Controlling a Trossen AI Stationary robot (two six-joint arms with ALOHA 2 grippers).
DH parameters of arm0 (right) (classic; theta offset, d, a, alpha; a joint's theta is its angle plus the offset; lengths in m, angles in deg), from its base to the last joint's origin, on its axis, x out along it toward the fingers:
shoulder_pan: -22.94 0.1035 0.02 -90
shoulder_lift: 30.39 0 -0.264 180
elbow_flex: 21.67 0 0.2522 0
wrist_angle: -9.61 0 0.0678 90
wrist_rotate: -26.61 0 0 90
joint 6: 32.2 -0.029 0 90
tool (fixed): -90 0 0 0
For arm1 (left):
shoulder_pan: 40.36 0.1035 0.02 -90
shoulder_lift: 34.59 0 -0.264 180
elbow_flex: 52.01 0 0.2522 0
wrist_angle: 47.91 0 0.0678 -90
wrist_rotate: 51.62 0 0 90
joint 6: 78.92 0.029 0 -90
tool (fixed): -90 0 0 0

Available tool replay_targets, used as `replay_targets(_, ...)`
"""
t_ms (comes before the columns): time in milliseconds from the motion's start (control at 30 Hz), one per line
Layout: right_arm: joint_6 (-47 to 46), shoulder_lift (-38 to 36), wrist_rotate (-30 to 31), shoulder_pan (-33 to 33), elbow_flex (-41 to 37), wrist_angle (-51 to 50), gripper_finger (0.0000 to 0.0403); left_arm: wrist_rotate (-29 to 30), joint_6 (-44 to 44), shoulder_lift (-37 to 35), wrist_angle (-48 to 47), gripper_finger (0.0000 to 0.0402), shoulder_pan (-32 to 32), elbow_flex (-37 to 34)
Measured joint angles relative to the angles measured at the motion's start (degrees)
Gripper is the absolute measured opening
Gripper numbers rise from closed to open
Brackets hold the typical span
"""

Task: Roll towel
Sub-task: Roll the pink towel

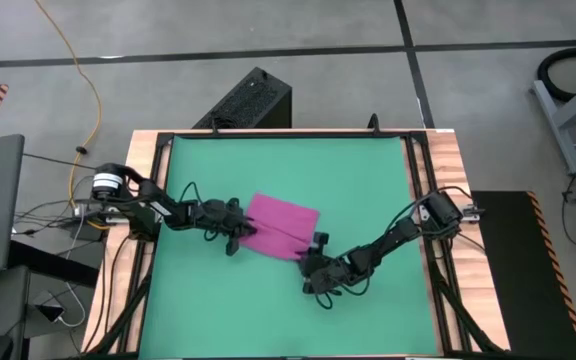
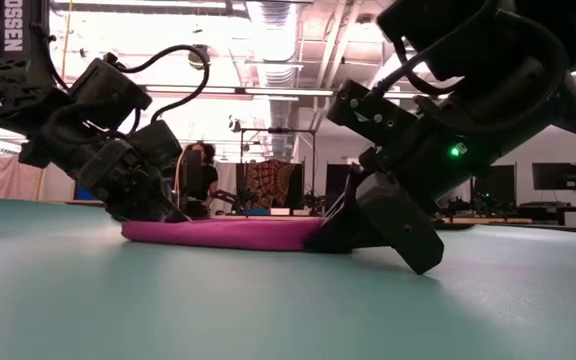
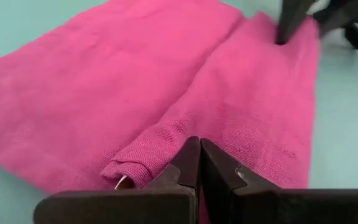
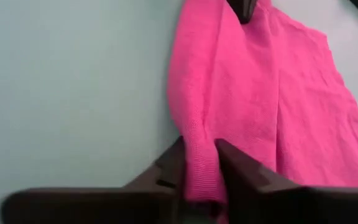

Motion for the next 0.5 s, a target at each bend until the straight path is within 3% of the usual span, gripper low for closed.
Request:
replay_targets(167, -2.4, 0.1, -1.1, 0.0, -0.2, -0.9, 0.0022, -3.6, -1.0, -1.6, 4.7, 0.0000, -2.1, -0.2)
replay_targets(367, -3.1, 0.1, -1.5, 0.8, -0.2, -1.2, 0.0025, -2.7, 0.2, -9.6, 3.6, 0.0000, -5.3, -0.2)
replay_targets(500, -3.1, 0.2, -2.4, 0.9, -0.2, -1.5, 0.0022, 1.9, 5.3, -16.0, 0.0, 0.0000, -6.5, -0.2)
